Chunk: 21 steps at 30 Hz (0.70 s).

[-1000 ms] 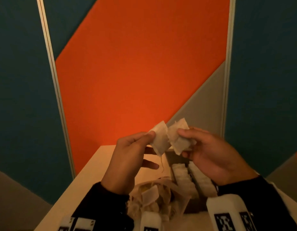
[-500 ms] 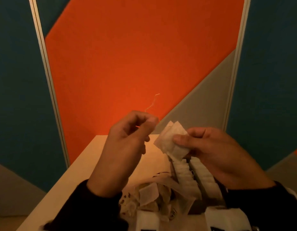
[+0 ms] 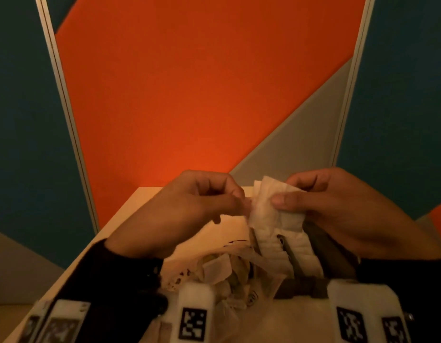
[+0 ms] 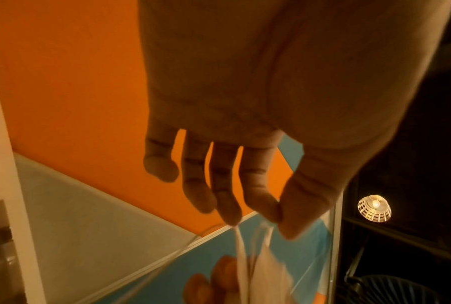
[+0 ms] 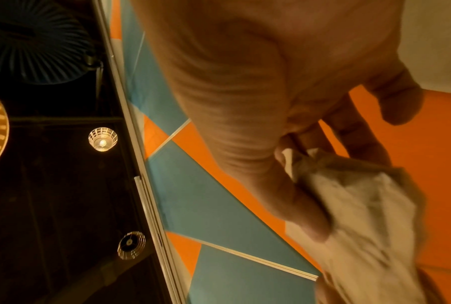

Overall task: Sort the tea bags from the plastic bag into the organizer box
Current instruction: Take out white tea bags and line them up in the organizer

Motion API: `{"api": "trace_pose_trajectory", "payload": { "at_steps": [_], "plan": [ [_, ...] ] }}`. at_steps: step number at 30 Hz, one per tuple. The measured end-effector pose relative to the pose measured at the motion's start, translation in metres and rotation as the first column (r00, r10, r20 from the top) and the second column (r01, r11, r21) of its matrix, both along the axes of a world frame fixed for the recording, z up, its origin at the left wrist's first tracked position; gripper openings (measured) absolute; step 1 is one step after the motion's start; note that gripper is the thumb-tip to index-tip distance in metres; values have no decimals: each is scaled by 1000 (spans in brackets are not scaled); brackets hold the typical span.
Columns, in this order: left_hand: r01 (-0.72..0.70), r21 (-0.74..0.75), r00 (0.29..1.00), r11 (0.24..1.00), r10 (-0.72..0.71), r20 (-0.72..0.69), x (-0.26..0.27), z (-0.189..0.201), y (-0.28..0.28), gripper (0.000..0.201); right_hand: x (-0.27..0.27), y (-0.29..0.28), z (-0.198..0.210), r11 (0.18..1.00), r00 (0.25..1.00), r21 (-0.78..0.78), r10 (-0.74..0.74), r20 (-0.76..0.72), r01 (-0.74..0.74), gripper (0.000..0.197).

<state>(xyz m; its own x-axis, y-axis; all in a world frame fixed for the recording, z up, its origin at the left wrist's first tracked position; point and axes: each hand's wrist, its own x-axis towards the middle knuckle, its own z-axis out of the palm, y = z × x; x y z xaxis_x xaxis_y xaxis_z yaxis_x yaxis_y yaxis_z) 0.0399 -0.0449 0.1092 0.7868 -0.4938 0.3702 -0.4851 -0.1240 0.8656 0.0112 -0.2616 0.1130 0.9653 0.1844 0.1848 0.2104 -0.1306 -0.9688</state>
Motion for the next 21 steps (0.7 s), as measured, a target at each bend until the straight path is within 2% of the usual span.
{"api": "trace_pose_trajectory", "payload": {
  "at_steps": [2, 4, 6, 8, 10, 12, 14, 16, 18, 21],
  "plan": [
    [-1, -64, 999, 998, -2, -36, 2, 3, 7, 9, 0, -4, 0, 998, 998, 51, 28, -47, -26, 30],
    [-66, -140, 996, 988, 58, -62, 6, 5, 13, 7, -1, -8, 1, 997, 997, 80, 21, -70, -15, 31],
    [-111, -165, 994, 980, 109, -23, 7, 3, 14, 10, 0, -8, 1, 997, 997, 71, 24, -70, -19, 35],
    [-59, -110, 997, 992, 63, 39, 3, 0, 7, 27, 2, -6, -1, 998, 996, 55, 45, -81, -40, 37],
    [-6, 11, 996, 1000, 5, 89, -5, -2, -4, 38, 3, -2, -3, 996, 993, 51, 73, -92, -69, 30],
    [-57, 83, 988, 995, 45, 146, -7, -5, -13, 31, 3, -2, -3, 994, 992, 46, 101, -78, -98, 34],
    [-107, 89, 979, 990, 89, 186, -2, -9, -16, 31, 4, -5, -4, 993, 991, 47, 114, -66, -111, 40],
    [-85, 68, 983, 994, 72, 166, 1, -9, -14, 33, 6, -8, -4, 991, 990, 50, 128, -56, -126, 45],
    [-50, 0, 994, 999, 49, 93, 1, -7, -9, 27, 7, -11, -4, 991, 991, 51, 129, -45, -127, 49],
    [-85, -7, 996, 996, 85, 7, 4, -2, 0, 21, 6, -18, -3, 991, 992, 70, 120, -47, -117, 48]
  ]
}}
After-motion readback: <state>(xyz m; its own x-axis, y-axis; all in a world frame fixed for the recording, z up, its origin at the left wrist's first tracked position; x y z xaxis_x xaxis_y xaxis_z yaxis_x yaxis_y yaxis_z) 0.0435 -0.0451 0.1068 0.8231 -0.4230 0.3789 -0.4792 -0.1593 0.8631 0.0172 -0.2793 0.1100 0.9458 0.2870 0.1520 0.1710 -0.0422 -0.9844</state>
